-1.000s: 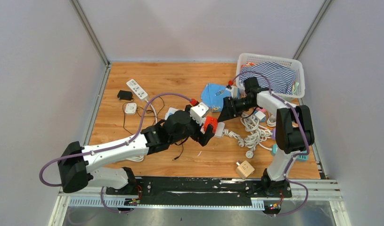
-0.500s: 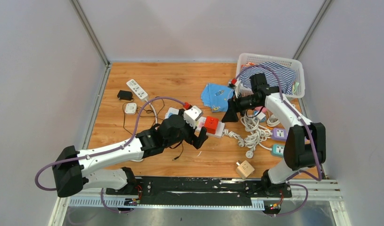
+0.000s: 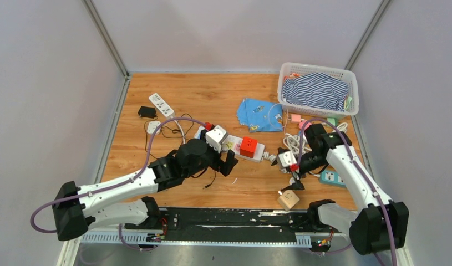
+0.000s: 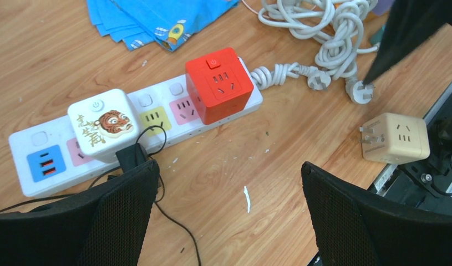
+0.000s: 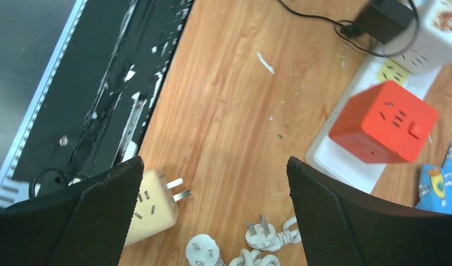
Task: Pull the plug off the socket
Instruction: Pick up the plug from the corner of the board.
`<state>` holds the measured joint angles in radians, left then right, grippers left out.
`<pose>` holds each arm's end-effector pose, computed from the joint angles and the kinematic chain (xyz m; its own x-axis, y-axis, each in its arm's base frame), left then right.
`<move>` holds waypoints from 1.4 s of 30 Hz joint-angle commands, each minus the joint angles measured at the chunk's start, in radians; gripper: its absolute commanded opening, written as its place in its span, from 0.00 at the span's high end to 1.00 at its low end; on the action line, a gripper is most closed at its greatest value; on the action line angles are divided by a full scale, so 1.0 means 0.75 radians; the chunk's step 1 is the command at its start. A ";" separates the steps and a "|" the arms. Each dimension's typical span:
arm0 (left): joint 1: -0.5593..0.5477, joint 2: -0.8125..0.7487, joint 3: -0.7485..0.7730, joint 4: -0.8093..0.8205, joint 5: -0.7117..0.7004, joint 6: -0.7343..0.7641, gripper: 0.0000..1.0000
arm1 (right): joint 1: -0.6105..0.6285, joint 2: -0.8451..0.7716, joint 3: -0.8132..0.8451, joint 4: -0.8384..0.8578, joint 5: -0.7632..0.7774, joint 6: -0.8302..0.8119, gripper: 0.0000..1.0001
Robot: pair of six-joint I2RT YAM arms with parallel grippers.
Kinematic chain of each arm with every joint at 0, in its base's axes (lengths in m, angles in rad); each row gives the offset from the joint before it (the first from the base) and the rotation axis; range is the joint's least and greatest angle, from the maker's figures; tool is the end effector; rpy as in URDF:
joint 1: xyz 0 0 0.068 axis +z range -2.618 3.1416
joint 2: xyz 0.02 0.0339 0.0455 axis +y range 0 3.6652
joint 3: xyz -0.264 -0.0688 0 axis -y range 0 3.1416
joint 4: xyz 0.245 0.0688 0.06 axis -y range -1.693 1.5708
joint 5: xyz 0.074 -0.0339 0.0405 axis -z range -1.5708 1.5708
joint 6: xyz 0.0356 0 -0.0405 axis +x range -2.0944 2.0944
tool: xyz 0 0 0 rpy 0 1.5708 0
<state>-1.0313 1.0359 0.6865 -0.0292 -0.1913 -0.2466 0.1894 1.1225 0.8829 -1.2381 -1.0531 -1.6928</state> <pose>0.1278 -0.2002 0.2729 -0.3676 0.1474 -0.9182 0.6825 0.7135 -0.1587 0.1575 0.0617 0.2603 0.2902 -0.4445 -0.8475 -0.9496 -0.2434 -0.1976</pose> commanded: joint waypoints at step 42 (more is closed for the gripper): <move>0.008 -0.257 -0.124 -0.099 -0.108 -0.051 0.00 | 0.129 -0.246 -0.289 -0.012 0.440 -0.155 0.90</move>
<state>-1.0298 0.8597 0.6094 -0.1047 -0.2554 -0.2768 0.2741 0.9443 0.5781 -1.2003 -0.6594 -1.8874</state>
